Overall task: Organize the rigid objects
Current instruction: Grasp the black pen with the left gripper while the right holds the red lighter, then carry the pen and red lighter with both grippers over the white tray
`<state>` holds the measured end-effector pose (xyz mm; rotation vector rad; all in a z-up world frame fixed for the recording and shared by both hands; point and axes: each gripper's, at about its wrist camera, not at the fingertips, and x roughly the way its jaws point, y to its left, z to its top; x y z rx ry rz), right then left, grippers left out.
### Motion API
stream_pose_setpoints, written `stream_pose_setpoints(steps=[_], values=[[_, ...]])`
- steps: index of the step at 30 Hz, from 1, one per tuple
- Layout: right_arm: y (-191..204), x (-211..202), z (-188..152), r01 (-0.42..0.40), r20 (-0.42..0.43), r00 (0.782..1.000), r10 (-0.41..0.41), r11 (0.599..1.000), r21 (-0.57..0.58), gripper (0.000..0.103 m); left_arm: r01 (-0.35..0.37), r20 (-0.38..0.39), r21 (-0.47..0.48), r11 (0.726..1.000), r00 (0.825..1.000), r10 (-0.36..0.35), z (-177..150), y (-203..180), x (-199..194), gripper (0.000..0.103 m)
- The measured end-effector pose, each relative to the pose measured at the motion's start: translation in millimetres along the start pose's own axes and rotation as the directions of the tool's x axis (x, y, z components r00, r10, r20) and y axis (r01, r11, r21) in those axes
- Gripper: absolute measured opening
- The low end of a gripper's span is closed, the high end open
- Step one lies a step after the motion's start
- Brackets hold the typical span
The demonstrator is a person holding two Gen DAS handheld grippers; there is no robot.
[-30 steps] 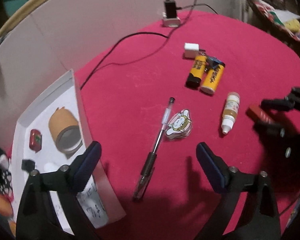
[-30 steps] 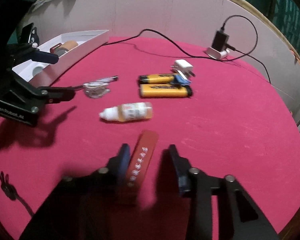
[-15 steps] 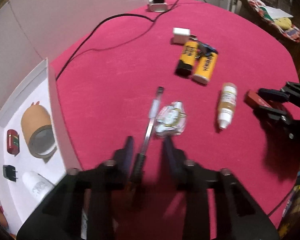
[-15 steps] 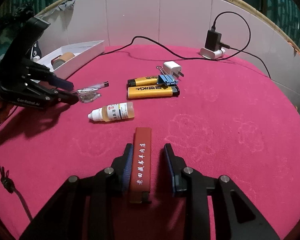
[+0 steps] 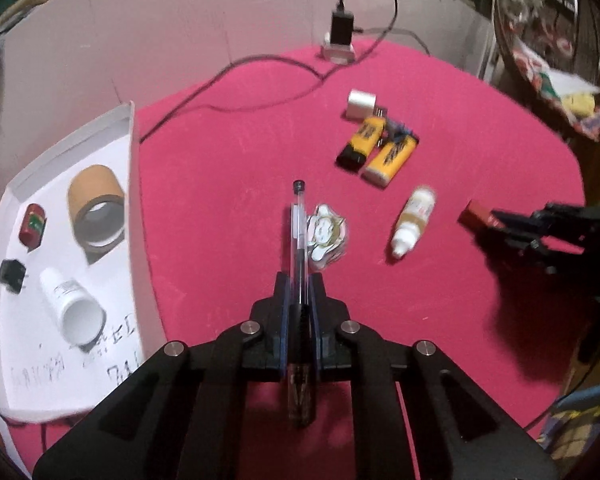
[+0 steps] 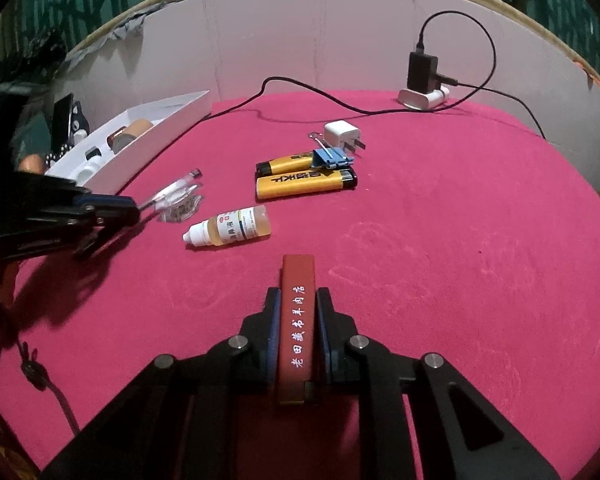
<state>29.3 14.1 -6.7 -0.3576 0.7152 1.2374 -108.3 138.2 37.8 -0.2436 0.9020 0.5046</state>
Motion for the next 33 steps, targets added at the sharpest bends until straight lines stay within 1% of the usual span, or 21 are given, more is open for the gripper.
stream_pose_setpoints(steps=[3,8,12,14,17,21,28,33], values=[[-2.0,-3.8,1.9,-0.012,0.012,1.000,0.011,1.000,0.020,0.015,-0.007,0.049,-0.014,1.000,0.999,0.007,-0.3,0.5,-15.4,0.008],[-0.4,-20.1,10.7,-0.025,0.067,0.998,0.023,0.999,0.029,0.015,0.008,0.125,-0.045,0.999,0.992,-0.002,-1.1,4.5,-42.7,0.008],[2.8,-34.7,20.9,-0.043,0.111,0.993,0.040,0.999,0.019,0.015,-0.001,0.193,-0.053,0.999,0.981,0.011,5.7,2.1,-54.8,0.008],[4.9,-42.2,25.4,-0.054,0.135,0.990,0.051,0.998,0.017,0.015,-0.018,0.229,-0.051,0.999,0.973,0.029,6.9,0.5,-65.5,0.008],[9.1,-51.6,30.4,-0.060,0.164,0.985,0.058,0.998,0.007,0.015,-0.030,0.265,-0.053,0.998,0.963,0.043,7.3,0.6,-77.8,0.008],[14.3,-60.8,39.4,-0.068,0.198,0.978,0.069,0.998,-0.013,0.015,-0.033,0.305,-0.067,0.997,0.951,0.052,8.1,6.2,-94.6,0.008],[27.2,-73.6,56.3,-0.076,0.247,0.965,0.084,0.996,-0.043,0.015,-0.032,0.352,-0.111,0.993,0.934,0.070,5.6,23.8,-115.1,0.008],[38.0,-76.1,63.4,-0.078,0.259,0.961,0.093,0.995,-0.068,0.015,-0.036,0.365,-0.146,0.989,0.927,0.088,1.7,36.3,-123.0,0.008]])
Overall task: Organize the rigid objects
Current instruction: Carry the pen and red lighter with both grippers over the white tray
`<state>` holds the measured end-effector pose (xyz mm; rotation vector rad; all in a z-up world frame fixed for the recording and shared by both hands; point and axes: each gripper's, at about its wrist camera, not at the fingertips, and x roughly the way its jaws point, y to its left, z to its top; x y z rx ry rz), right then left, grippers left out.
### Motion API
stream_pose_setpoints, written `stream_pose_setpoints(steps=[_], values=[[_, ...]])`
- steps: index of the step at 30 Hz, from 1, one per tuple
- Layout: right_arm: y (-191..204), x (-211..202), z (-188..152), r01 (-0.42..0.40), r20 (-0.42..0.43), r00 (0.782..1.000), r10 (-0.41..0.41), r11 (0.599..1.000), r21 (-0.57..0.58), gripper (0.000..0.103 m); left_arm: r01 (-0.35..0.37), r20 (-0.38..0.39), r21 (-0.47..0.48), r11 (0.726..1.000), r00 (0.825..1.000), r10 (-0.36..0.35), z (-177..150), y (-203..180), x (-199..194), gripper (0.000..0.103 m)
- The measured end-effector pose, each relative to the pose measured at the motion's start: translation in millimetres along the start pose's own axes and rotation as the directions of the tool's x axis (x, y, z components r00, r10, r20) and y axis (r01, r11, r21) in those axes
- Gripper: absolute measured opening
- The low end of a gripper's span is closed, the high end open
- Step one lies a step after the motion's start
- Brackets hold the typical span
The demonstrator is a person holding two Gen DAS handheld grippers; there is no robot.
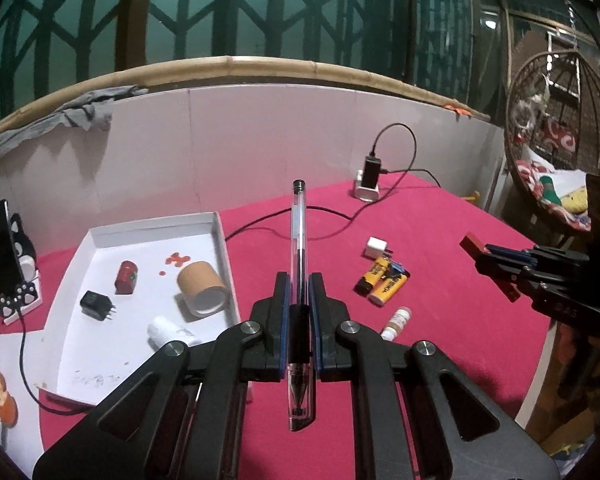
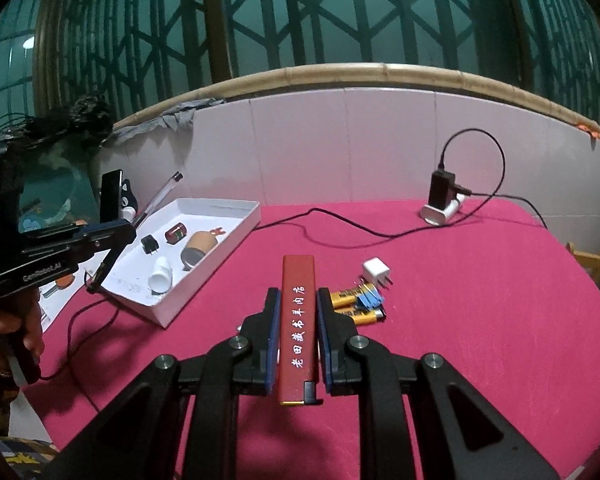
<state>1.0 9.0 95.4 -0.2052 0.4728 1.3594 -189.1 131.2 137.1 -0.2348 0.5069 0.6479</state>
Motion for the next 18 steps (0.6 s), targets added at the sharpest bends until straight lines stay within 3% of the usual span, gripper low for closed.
stream_pose_setpoints(steps=[11,18], values=[[21.8,7.4,11.6,-0.009,-0.008,1.000,0.009,0.998,-0.060,0.015,-0.027,0.039,-0.067,0.997,0.999,0.030,-1.0,30.3,-16.3,0.008],[34.7,13.8,24.8,-0.025,-0.006,1.000,0.025,0.996,-0.090,0.015,-0.077,0.062,-0.140,0.987,0.994,0.086,-4.1,67.2,-29.1,0.008]])
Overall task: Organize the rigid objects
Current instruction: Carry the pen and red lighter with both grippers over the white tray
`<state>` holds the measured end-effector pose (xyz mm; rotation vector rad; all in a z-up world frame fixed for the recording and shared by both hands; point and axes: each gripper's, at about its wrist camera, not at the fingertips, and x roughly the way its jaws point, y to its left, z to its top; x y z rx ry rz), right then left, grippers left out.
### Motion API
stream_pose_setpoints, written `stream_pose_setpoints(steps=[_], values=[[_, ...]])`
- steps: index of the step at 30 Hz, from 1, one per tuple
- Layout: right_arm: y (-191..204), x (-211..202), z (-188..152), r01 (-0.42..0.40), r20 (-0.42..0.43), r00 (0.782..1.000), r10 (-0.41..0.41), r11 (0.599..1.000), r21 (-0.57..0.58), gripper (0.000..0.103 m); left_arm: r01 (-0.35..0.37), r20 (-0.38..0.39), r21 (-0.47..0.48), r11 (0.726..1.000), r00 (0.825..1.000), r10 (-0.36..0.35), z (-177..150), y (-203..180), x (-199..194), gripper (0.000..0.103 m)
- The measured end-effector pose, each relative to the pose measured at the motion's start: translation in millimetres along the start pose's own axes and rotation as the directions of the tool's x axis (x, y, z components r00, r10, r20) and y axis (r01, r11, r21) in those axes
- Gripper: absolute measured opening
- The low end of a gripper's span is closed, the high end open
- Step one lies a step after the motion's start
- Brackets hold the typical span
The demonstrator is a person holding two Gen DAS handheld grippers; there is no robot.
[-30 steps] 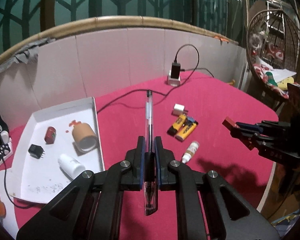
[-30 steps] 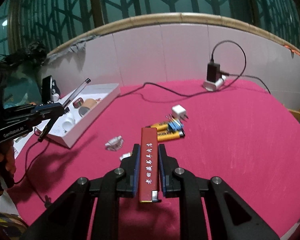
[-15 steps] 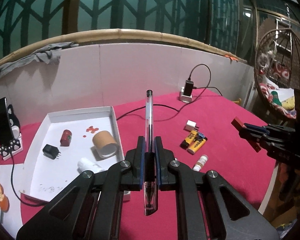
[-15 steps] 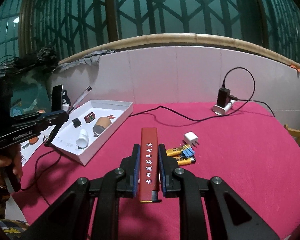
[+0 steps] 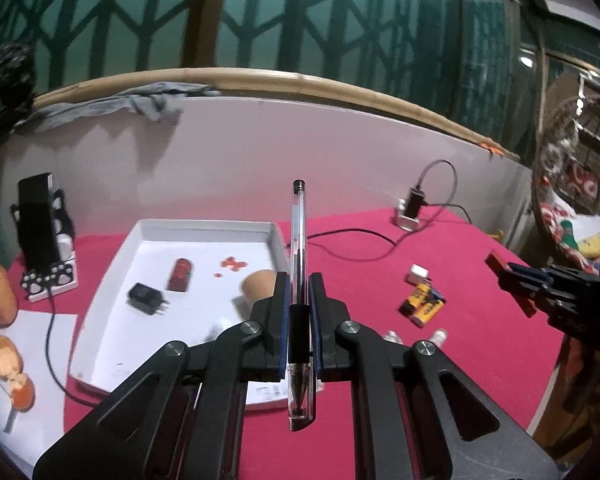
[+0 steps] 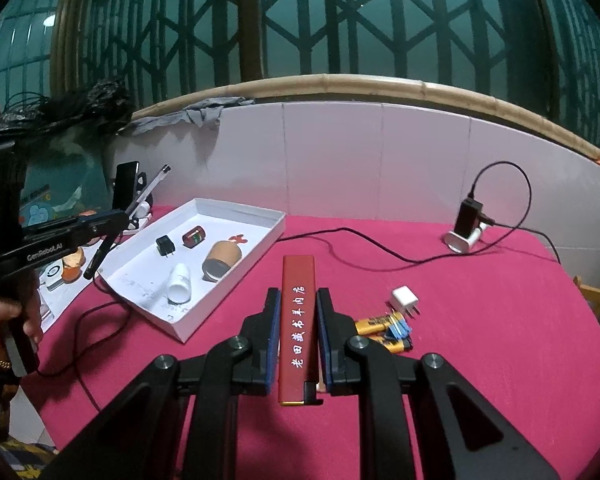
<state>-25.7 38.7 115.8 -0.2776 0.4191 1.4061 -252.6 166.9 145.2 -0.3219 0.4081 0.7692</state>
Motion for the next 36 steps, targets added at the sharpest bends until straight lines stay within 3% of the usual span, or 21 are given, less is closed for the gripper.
stream_pose_setpoints(steps=[12,22,31,36], values=[[37.1,29.8,27.1,-0.081,-0.022,0.997,0.079,0.994,-0.071,0.015,-0.137,0.027,-0.097,0.986,0.990,0.140,2.6,66.2,-11.6,0.008],[82.7,67.3,58.9,-0.167,-0.049,0.986,0.162,0.980,-0.112,0.015,-0.212,0.010,-0.095,0.973,0.977,0.214,11.1,88.4,6.9,0.008],[123.7,122.2,76.8,-0.219,-0.133,0.970,0.204,0.969,-0.112,0.015,-0.305,-0.082,-0.095,0.948,0.951,0.298,21.5,116.8,61.0,0.008],[146.8,161.4,74.3,-0.205,-0.194,0.965,0.178,0.970,-0.127,0.015,-0.344,-0.168,-0.082,0.935,0.930,0.327,18.3,133.1,99.0,0.008]])
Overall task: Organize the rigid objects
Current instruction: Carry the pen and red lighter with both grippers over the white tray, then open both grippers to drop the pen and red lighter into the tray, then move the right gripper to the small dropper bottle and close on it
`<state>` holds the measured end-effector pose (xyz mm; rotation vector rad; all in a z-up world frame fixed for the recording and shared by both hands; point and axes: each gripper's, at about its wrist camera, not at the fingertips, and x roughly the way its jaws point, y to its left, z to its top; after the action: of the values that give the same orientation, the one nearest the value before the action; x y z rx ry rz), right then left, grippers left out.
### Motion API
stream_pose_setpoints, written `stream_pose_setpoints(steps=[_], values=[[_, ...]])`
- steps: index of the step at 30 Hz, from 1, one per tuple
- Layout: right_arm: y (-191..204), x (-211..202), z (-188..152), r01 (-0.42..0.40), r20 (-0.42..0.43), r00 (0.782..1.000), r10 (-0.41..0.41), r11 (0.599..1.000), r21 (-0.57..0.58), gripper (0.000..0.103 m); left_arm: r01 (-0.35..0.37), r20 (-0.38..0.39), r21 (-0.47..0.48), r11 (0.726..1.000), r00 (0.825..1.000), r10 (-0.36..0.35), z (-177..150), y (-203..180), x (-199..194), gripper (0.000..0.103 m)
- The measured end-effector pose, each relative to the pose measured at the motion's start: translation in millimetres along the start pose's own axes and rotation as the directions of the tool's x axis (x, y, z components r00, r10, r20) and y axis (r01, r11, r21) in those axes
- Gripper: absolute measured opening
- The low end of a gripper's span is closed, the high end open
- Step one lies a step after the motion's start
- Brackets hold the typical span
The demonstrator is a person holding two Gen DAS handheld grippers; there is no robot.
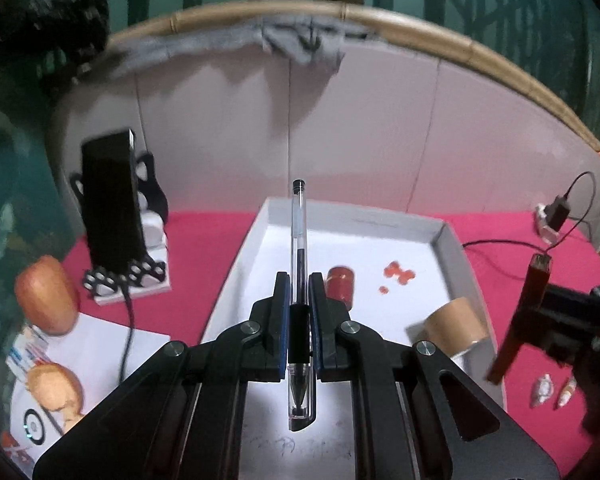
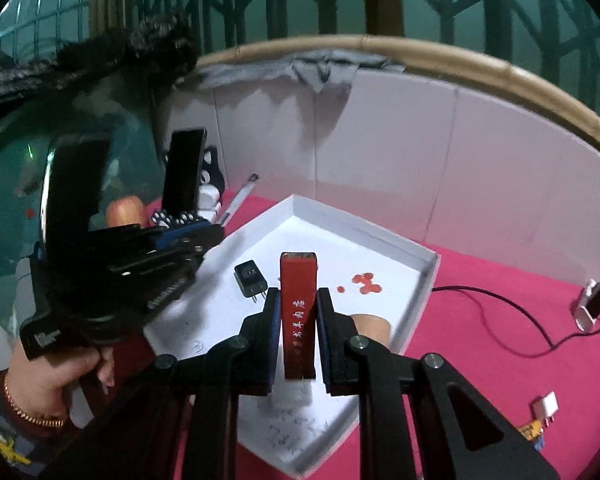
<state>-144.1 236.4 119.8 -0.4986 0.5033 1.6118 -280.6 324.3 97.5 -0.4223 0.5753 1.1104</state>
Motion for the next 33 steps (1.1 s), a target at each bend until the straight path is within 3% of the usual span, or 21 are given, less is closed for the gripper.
stream_pose_setpoints(steps=[8,18,20,21,22,23,24,25,27,33], values=[[7.7,57.0,-5.6,0.026,-0.091,0.996,-0.025,1.000,0.010,0.015,-0.034,-0.083,0.002,0.999,0.996,0.034,-9.1,9.5,37.8,0.009],[11.2,72.4,0.3,0.073,-0.090,0.993,-0.075,0.997,-0.021,0.016,-0.026,-0.116,-0.031,0.999,0.993,0.022,-10.0,13.6,45.7,0.009],[13.5,67.6,-1.1,0.120,-0.057,0.991,-0.123,0.992,-0.045,0.017,-0.025,-0.120,-0.038,0.999,0.993,0.020,-9.3,12.2,44.9,0.016],[13.9,64.7,-1.2,0.128,-0.045,0.990,-0.131,0.990,-0.052,0.022,-0.027,-0.121,-0.039,0.999,0.992,0.022,-8.7,11.7,44.6,0.037],[13.7,59.9,-2.0,0.135,-0.030,0.990,-0.137,0.989,-0.055,0.038,-0.032,-0.116,-0.041,0.999,0.993,0.027,-8.5,11.2,43.4,0.070],[11.4,54.5,-2.5,0.162,-0.013,0.987,-0.163,0.986,-0.048,0.040,-0.066,-0.102,-0.044,0.997,0.993,0.061,-8.4,12.5,40.7,0.081],[8.7,51.4,-2.1,0.167,-0.002,0.986,-0.168,0.985,-0.042,0.052,-0.069,-0.087,-0.056,0.996,0.994,0.064,-8.4,15.4,37.8,0.091],[6.0,46.6,-2.5,0.173,0.009,0.985,-0.173,0.984,-0.036,0.069,-0.072,-0.079,-0.075,0.995,0.995,0.066,-8.6,19.3,35.0,0.094],[1.3,36.0,-5.0,0.176,0.033,0.984,-0.175,0.984,-0.028,0.084,-0.078,-0.068,-0.110,0.991,0.995,0.071,-9.0,24.8,27.4,0.094],[1.2,8.5,-14.8,0.183,0.095,0.979,-0.180,0.983,-0.030,0.084,-0.068,-0.009,-0.175,0.982,0.998,0.068,-10.6,27.3,2.0,0.094]])
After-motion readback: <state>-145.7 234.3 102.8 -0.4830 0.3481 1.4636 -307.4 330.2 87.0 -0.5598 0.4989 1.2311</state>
